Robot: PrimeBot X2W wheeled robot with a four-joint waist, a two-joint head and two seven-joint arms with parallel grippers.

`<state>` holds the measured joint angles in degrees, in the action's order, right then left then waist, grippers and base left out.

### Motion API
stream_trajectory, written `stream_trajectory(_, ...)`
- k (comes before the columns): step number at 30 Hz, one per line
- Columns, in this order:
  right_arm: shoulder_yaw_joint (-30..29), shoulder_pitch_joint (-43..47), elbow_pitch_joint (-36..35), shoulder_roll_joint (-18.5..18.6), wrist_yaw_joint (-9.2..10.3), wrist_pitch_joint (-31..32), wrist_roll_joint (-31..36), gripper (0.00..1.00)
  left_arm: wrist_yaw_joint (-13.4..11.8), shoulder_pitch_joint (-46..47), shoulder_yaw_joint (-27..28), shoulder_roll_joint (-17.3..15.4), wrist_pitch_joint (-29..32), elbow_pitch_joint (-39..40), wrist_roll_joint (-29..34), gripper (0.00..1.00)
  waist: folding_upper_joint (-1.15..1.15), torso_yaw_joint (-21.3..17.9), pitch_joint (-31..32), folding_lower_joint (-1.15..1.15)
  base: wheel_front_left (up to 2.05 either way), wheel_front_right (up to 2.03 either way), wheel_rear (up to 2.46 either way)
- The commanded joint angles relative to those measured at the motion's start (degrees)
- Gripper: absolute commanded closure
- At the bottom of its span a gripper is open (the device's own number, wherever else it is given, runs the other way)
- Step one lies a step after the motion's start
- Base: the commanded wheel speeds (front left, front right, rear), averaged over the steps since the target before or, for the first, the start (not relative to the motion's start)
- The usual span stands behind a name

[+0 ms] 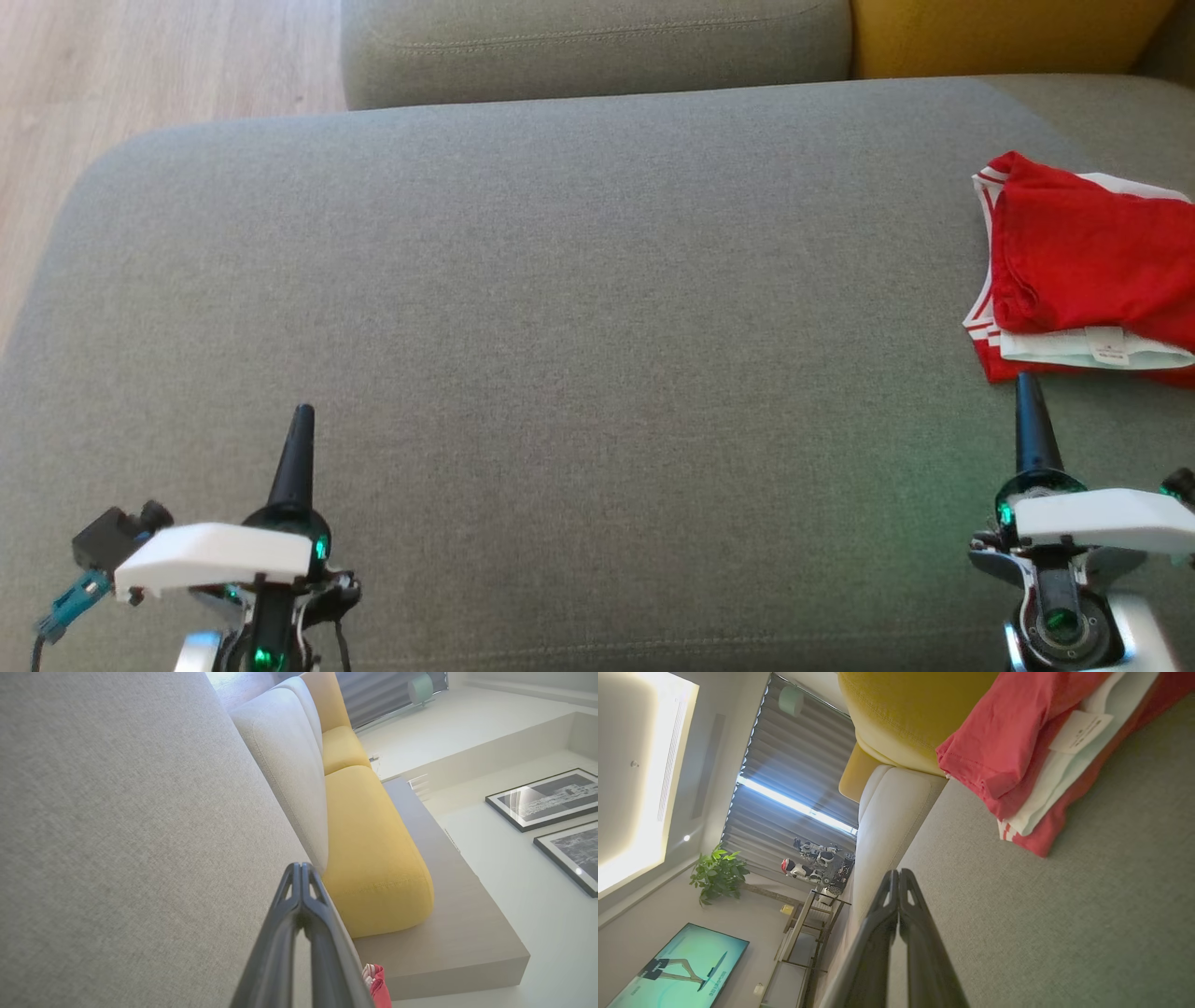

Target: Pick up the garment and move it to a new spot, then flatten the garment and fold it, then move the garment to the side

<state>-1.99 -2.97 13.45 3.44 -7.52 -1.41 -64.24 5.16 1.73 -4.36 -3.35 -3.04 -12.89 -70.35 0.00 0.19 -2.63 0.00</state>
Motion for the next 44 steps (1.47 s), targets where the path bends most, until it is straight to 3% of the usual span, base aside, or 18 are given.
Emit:
stream_trajectory(1,0.6,-2.6,-1.7,1.1,0.02,0.3,-1.9,1.00,0.8,3.3,2.2,-1.0,0.5,1.6,-1.4,1.00,0.00,0.0,0.1,0.00,0.00,0.00,0.00)
stream_trajectory(44,-2.2,-3.0,0.4,1.0,0.03,6.0,-29.1,1.00,2.3,4.3,8.6,-1.0,7.7,-1.0,-23.0,1.00,0.00,-0.2,2.4,0.00,0.00,0.00,0.00)
